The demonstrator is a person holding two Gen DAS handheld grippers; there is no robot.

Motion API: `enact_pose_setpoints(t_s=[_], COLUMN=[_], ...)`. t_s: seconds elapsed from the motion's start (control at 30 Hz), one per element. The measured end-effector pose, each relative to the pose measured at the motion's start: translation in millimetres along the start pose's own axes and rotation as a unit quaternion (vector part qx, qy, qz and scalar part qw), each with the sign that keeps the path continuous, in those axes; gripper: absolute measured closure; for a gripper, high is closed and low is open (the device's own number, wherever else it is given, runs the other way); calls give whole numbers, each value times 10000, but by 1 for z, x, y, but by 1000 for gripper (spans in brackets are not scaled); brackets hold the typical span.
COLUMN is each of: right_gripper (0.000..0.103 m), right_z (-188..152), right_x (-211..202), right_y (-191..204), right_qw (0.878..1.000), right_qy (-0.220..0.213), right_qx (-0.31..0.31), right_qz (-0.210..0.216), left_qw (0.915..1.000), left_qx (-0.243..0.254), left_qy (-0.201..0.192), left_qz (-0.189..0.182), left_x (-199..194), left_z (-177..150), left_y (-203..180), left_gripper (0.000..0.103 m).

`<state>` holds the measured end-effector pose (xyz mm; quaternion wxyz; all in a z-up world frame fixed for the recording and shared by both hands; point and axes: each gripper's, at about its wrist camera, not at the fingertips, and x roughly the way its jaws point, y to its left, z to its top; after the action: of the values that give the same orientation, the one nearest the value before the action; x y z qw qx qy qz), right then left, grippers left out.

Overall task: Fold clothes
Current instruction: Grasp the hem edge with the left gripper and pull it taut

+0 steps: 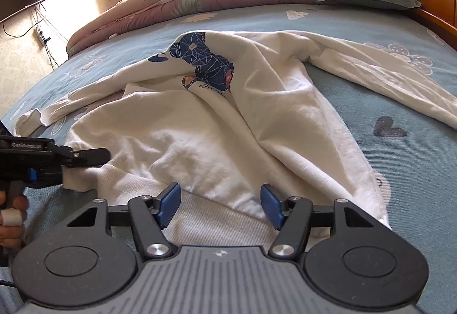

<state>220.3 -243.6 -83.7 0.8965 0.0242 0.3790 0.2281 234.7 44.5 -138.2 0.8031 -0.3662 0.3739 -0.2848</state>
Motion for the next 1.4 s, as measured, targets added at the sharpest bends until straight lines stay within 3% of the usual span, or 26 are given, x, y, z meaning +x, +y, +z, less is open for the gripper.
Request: enact_pose_setpoints(t_s=[0.13,0.37,0.5,0.63,0.77,0.93,1.03,1.2,1.4], right_gripper=[36,36,35,34,33,32,36,35,38], right_z=[1,4,2,-5,-20,-38,-38,-15,-19], right_x=[-20,-62,-82,-90,-83,-48,-29,2,-3], right_y=[1,-11,-30,-62,-91,-119,-130,-126,-119], right_qw=[9998,9986,9977,9919,9761,9502,9300,9288,9367], right_qy=[-187,-499,-567,-501,-245,296,164,283,609], right_qx=[-42,40,352,1153,2027,2858,3216,3095,2767], right_qz=[-19,-145,-128,203,747,1207,1771,2020,2057], left_qw=[9992,9988,9981,9961,9917,9911,9910,9908,9904], left_qx=[377,373,137,-354,-739,-918,-936,-979,-1104], left_qy=[-33,-317,-392,-190,30,73,92,121,102], left_qz=[-142,54,449,789,1055,963,950,928,821], left_x=[-30,-89,-112,-101,-85,-83,-83,-80,-78], left_z=[-3,-5,-9,-11,-16,-20,-21,-20,-20], left_y=[-21,-36,-20,10,35,47,52,55,62], left_gripper=[99,99,99,99,99,99,99,95,93])
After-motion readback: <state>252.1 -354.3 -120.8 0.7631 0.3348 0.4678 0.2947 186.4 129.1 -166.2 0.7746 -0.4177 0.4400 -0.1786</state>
